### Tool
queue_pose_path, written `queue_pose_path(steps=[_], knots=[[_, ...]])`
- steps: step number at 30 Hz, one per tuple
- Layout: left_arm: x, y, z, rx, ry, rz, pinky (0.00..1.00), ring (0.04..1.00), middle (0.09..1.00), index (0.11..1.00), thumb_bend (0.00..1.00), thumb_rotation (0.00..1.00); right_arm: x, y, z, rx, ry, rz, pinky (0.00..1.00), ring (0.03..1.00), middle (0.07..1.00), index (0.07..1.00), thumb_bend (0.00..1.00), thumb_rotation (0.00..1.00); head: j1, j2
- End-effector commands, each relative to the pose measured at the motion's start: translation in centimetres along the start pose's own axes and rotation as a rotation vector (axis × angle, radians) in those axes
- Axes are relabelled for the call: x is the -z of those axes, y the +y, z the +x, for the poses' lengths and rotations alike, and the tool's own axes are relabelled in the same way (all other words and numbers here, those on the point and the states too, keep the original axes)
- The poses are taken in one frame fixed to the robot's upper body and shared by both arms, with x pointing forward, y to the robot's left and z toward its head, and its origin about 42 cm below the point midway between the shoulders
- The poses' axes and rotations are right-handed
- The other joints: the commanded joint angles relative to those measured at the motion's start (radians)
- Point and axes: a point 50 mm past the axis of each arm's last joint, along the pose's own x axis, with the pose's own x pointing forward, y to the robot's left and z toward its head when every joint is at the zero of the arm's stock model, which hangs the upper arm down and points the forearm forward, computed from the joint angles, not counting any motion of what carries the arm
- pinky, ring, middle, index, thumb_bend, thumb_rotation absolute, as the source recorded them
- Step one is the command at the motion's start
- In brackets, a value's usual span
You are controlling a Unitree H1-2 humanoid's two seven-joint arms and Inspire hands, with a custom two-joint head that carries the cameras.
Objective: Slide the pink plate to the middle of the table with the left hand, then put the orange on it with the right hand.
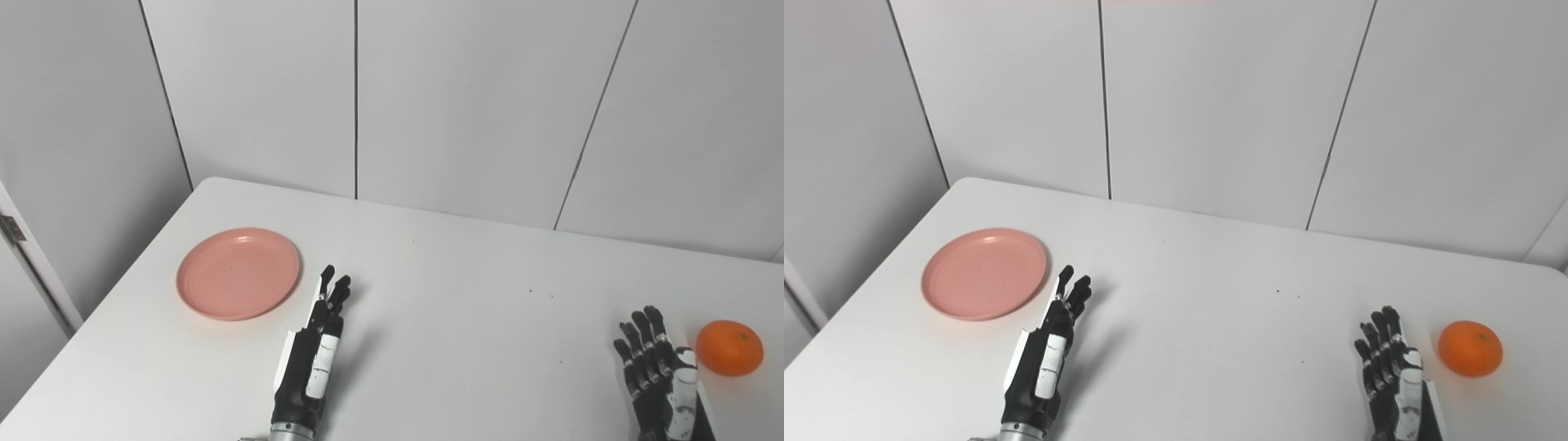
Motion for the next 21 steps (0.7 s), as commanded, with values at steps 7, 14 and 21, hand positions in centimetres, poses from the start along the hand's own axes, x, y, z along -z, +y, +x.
queue_pose_path(steps=[7, 14, 21], knots=[[5.75, -0.6, -4.4, -0.025, 0.208, -0.02, 0.99, 0.958, 0.955, 1.0, 0.64, 0.98, 5.54, -1.9, -4.2, 0.059, 0.161, 0.025, 1.0, 1.0, 1.0, 1.0, 0.85, 1.0, 0.007, -0.04], [5.66, -0.42, -4.29, -0.023, 0.203, -0.02, 0.99, 0.962, 0.96, 1.0, 0.61, 0.98, 5.56, -1.71, -4.05, 0.056, 0.161, 0.029, 1.0, 1.0, 1.0, 1.0, 0.86, 1.0, -0.001, -0.024], [5.42, -0.18, -4.33, -0.032, 0.199, -0.022, 0.97, 0.951, 0.951, 0.997, 0.67, 0.97, 5.37, -1.33, -4.17, 0.051, 0.162, 0.022, 1.0, 1.0, 1.0, 1.0, 0.85, 1.0, -0.011, -0.012]])
